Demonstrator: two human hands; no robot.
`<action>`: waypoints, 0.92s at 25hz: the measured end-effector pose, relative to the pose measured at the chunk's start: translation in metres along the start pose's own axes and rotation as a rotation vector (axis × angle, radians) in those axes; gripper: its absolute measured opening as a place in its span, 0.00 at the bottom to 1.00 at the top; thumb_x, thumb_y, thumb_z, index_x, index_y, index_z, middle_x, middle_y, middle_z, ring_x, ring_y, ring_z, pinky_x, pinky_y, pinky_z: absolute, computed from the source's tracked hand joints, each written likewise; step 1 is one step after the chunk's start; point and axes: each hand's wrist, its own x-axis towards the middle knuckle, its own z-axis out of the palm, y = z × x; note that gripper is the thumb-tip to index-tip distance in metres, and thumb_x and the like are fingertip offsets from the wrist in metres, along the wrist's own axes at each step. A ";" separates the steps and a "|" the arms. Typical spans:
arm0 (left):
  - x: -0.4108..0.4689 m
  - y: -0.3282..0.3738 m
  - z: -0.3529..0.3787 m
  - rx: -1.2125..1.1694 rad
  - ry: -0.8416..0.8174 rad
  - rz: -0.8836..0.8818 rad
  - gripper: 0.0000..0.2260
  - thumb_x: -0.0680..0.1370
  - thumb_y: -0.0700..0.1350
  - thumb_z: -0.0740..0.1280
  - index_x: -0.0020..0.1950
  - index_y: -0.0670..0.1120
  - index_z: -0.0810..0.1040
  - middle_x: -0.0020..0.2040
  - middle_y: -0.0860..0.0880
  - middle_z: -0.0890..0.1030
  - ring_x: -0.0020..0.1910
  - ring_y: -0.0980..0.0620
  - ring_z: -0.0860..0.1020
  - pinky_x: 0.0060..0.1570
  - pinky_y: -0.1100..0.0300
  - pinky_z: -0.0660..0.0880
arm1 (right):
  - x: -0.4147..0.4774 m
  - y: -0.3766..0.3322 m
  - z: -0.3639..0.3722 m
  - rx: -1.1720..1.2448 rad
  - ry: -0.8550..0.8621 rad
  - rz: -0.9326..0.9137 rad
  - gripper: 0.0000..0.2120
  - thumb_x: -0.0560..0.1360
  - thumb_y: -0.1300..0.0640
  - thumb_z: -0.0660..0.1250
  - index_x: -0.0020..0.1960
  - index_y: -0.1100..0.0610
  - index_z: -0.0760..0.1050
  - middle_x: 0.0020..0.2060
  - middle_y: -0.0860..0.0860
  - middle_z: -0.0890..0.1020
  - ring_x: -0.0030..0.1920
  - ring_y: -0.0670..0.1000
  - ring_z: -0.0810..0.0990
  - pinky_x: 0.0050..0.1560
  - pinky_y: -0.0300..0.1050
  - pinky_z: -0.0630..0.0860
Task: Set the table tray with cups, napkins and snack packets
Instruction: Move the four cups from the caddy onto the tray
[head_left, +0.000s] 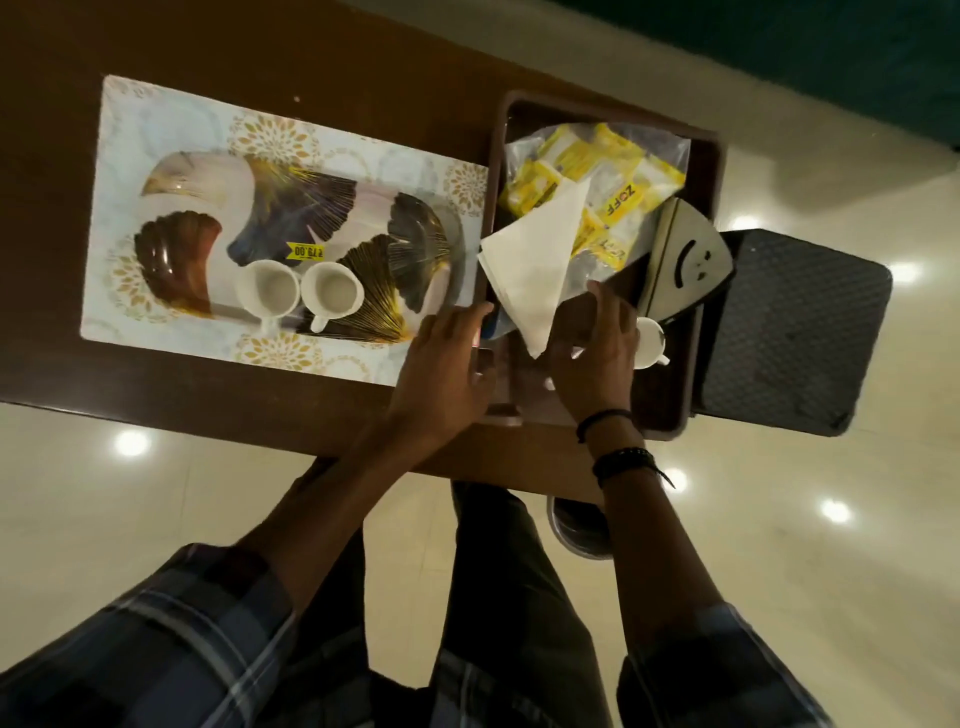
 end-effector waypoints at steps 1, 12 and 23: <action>0.001 0.011 0.012 -0.012 -0.052 0.018 0.28 0.72 0.44 0.70 0.70 0.45 0.66 0.65 0.42 0.73 0.63 0.43 0.71 0.60 0.48 0.73 | 0.004 0.012 -0.012 -0.013 0.007 0.053 0.33 0.65 0.66 0.66 0.70 0.58 0.66 0.65 0.60 0.69 0.65 0.62 0.68 0.65 0.58 0.69; 0.030 0.069 0.124 0.385 -0.240 0.109 0.38 0.71 0.51 0.72 0.75 0.46 0.57 0.70 0.43 0.65 0.64 0.42 0.69 0.54 0.50 0.73 | 0.042 0.105 -0.054 -0.208 -0.326 0.143 0.39 0.71 0.51 0.72 0.76 0.48 0.57 0.65 0.60 0.70 0.66 0.63 0.69 0.64 0.53 0.67; 0.020 0.050 0.066 0.030 -0.142 0.050 0.34 0.67 0.51 0.75 0.70 0.45 0.66 0.64 0.43 0.75 0.61 0.43 0.75 0.56 0.49 0.74 | 0.035 0.084 -0.048 -0.149 -0.150 0.036 0.28 0.71 0.58 0.70 0.69 0.53 0.67 0.60 0.58 0.76 0.59 0.60 0.75 0.49 0.41 0.64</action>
